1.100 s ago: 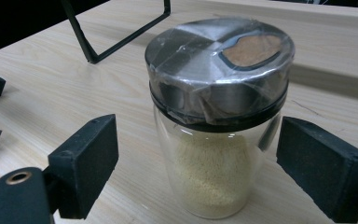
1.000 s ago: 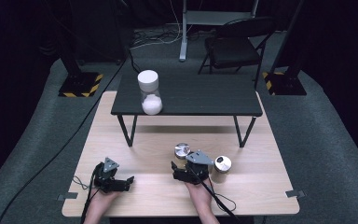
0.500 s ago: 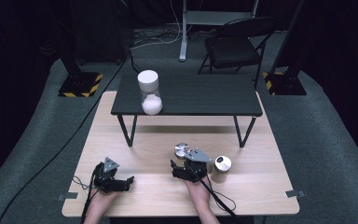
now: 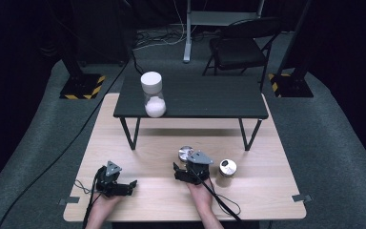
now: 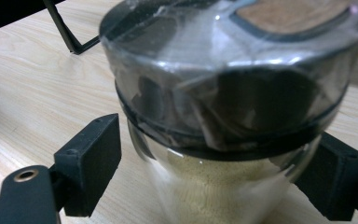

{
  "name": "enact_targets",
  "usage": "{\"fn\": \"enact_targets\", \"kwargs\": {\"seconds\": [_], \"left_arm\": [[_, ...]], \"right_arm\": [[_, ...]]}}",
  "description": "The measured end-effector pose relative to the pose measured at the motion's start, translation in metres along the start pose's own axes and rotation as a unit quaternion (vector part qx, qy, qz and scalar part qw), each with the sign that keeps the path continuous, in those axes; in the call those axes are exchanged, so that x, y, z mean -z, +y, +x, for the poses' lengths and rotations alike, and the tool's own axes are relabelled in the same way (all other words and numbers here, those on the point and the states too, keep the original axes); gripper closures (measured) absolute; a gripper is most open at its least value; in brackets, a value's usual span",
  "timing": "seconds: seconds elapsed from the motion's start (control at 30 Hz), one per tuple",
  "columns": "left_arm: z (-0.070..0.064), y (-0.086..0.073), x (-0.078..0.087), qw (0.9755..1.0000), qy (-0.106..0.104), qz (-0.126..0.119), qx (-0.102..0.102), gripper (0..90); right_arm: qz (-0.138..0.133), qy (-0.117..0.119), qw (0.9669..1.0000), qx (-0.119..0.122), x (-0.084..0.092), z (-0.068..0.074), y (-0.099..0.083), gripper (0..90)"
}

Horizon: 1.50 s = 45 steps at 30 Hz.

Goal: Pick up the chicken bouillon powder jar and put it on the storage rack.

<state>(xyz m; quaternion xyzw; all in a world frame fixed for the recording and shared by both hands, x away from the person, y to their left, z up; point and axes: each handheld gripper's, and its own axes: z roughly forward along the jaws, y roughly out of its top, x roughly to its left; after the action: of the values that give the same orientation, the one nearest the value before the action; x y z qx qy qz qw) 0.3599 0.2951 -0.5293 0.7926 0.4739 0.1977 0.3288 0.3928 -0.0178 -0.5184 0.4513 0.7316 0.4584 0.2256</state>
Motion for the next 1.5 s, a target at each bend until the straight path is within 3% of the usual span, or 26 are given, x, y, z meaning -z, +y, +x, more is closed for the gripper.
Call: {"fn": "enact_targets", "kwargs": {"seconds": [0.37,0.87,1.5], "left_arm": [[0.0000,0.0000,0.0000,1.0000,0.000,0.000,0.000,0.2],[0.0000,0.0000,0.0000,1.0000,0.000,0.000,0.000,0.2],[0.0000,0.0003,-0.0002,1.0000,-0.001,0.000,0.000,0.2]], "right_arm": [[0.004,-0.003,1.0000,0.001,-0.0056,-0.0010,-0.0014,16.6],[0.000,-0.007,1.0000,0.001,-0.0090,-0.0037,0.0010,28.4],[0.004,-0.009,1.0000,0.001,-0.0033,-0.0011,0.0028,30.1]]}}
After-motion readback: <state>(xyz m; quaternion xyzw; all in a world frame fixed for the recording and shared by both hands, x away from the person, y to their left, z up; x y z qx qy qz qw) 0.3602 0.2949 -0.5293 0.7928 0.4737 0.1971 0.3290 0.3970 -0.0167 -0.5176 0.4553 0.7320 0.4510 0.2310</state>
